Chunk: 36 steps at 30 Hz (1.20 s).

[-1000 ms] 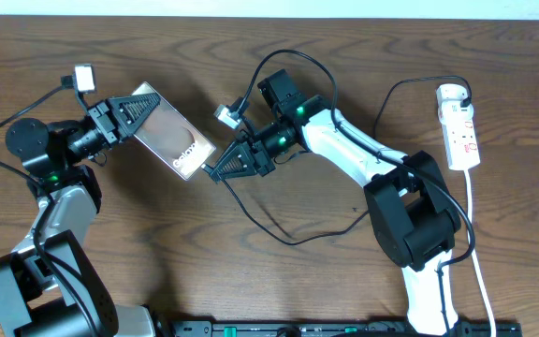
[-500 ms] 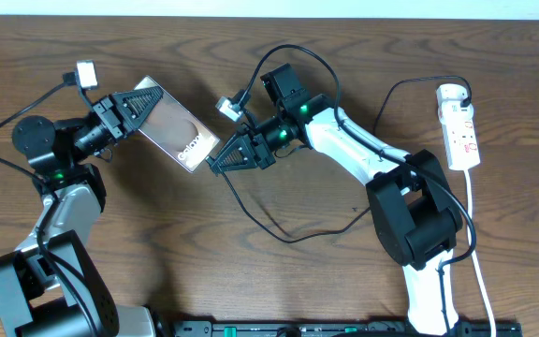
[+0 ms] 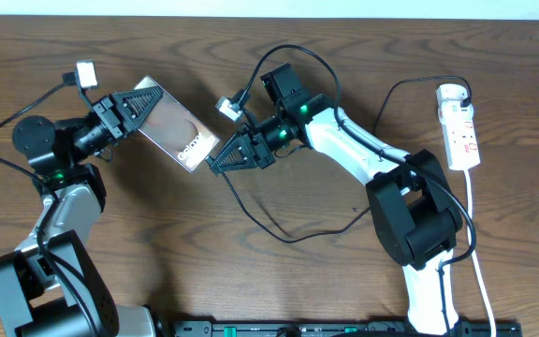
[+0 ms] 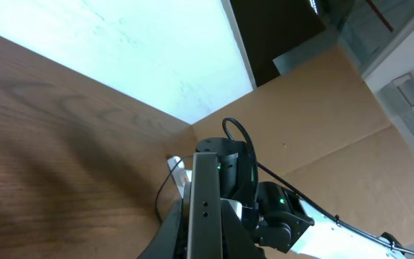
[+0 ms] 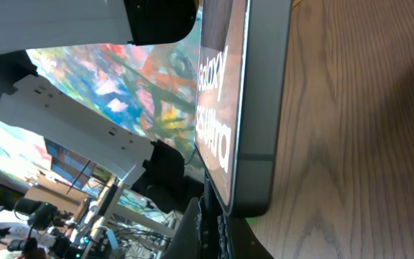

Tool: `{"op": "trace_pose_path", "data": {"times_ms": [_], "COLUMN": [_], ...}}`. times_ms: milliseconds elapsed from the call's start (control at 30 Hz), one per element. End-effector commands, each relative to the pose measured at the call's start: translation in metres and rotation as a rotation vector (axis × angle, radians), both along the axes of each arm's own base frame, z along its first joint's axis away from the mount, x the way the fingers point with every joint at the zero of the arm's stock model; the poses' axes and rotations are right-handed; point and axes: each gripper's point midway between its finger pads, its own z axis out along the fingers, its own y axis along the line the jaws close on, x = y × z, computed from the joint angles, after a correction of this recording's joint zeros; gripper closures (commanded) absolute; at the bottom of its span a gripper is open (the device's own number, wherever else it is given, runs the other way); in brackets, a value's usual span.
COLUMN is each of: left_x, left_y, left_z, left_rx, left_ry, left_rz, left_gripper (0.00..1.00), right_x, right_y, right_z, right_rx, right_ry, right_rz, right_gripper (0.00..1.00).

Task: Plug charger to phone and switch on socket
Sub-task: 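Push the plug into the phone port with the right gripper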

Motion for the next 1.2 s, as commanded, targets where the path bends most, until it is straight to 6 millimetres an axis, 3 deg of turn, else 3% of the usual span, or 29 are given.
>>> {"op": "trace_pose_path", "data": {"times_ms": [0,467,800,1033,1167], "left_x": [-0.017,-0.016,-0.016,-0.016,-0.016], "left_y": [-0.017,-0.004,-0.004,-0.004,-0.004], "left_z": [-0.003,-0.003,-0.003,-0.003,-0.003], "left_rx": [0.023,0.022,0.022,0.022,0.022], "left_ry": [-0.003,-0.002,-0.002,-0.002,-0.002], "left_rz": [-0.107,-0.071,-0.071,-0.071,-0.069], "left_gripper": [0.93,0.93,0.93,0.93,0.93], "right_x": [-0.006,-0.006,-0.006,-0.006,-0.006], "right_y": [0.000,-0.001,-0.001,-0.001,-0.001], "right_z": [0.029,0.029,0.029,0.029,0.029], "right_rx": [0.071,0.070,0.068,0.066,0.066], "right_ry": [-0.034,-0.034,-0.030,-0.027,-0.027], "right_rz": [0.033,0.033,0.032,0.032,0.032], "right_gripper": [0.99,0.97,0.64,0.19,0.02]}}
